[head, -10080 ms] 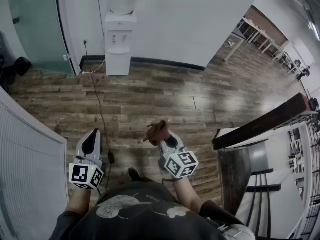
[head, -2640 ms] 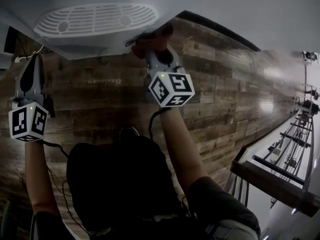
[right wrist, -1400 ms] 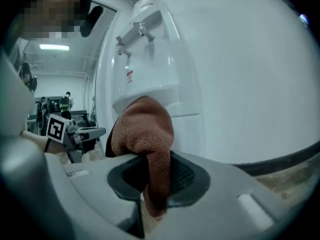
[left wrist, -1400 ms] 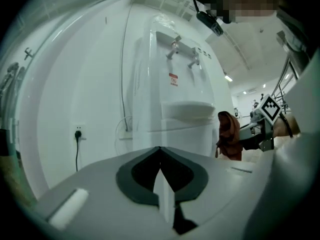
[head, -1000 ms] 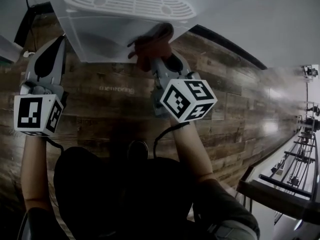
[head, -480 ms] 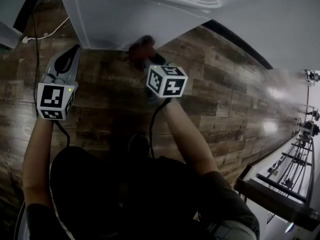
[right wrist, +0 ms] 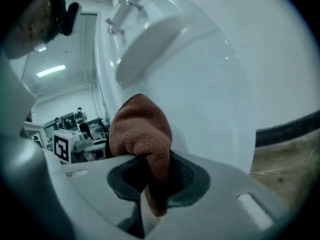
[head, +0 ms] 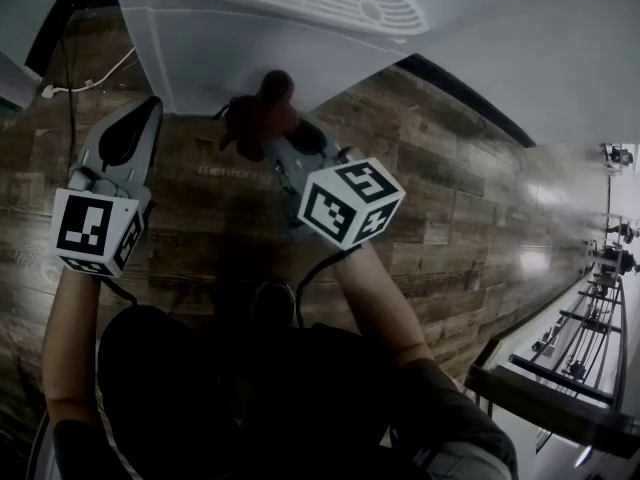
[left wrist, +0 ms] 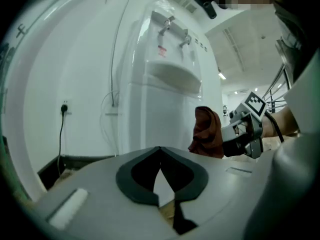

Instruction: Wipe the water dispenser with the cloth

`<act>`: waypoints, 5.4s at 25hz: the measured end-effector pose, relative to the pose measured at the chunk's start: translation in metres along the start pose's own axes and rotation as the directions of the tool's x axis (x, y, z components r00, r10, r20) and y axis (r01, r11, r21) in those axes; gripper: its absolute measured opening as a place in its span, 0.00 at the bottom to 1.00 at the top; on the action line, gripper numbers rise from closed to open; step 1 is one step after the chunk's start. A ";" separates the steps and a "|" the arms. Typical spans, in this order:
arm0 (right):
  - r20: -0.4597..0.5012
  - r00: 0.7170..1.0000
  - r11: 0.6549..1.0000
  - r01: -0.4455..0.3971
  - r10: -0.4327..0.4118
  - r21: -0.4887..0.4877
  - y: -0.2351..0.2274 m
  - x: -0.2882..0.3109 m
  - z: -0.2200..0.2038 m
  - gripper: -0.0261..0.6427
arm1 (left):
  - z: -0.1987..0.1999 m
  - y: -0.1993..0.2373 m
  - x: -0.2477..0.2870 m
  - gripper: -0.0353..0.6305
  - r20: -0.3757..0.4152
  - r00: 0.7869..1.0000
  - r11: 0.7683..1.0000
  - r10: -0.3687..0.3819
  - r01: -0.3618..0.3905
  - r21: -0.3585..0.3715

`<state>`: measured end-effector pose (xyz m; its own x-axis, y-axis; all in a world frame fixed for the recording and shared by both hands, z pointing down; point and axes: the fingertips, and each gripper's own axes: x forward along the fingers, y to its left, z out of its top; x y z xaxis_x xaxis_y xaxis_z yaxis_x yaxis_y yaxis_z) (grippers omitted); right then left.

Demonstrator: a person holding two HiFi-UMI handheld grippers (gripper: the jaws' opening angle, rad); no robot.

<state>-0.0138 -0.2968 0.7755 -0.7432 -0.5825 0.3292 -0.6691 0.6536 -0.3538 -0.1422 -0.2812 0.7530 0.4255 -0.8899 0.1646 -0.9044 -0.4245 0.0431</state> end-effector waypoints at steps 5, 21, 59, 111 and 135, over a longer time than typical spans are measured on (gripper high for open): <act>0.112 0.993 0.999 -0.034 0.033 0.006 0.026 -0.005 0.075 0.13 | 0.061 -0.006 -0.003 0.08 0.089 0.996 1.000 -0.017 0.016 0.017; -0.046 0.969 0.969 0.242 -0.244 -0.054 -0.056 0.050 -0.062 0.13 | -0.031 0.013 0.002 0.08 -0.056 0.998 0.999 0.035 -0.033 0.041; -0.372 0.894 0.948 0.147 -0.249 -0.283 -0.030 0.119 -0.124 0.13 | -0.077 0.034 -0.023 0.08 -0.144 0.987 0.991 0.075 -0.090 -0.098; -0.239 0.971 0.913 0.078 0.022 0.400 0.165 0.059 0.174 0.14 | 0.262 0.063 -0.116 0.08 -0.130 0.972 0.957 0.195 -0.218 -0.193; 0.027 0.999 0.919 -0.026 0.017 0.394 0.263 -0.040 0.430 0.14 | 0.478 0.033 -0.135 0.08 -0.021 0.992 0.972 0.121 -0.123 -0.200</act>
<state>-0.1637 -0.3096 0.2934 -0.7543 -0.5844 0.2993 -0.5988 0.4253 -0.6786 -0.2150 -0.2548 0.2611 0.3120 -0.9310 0.1894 -0.9378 -0.2698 0.2185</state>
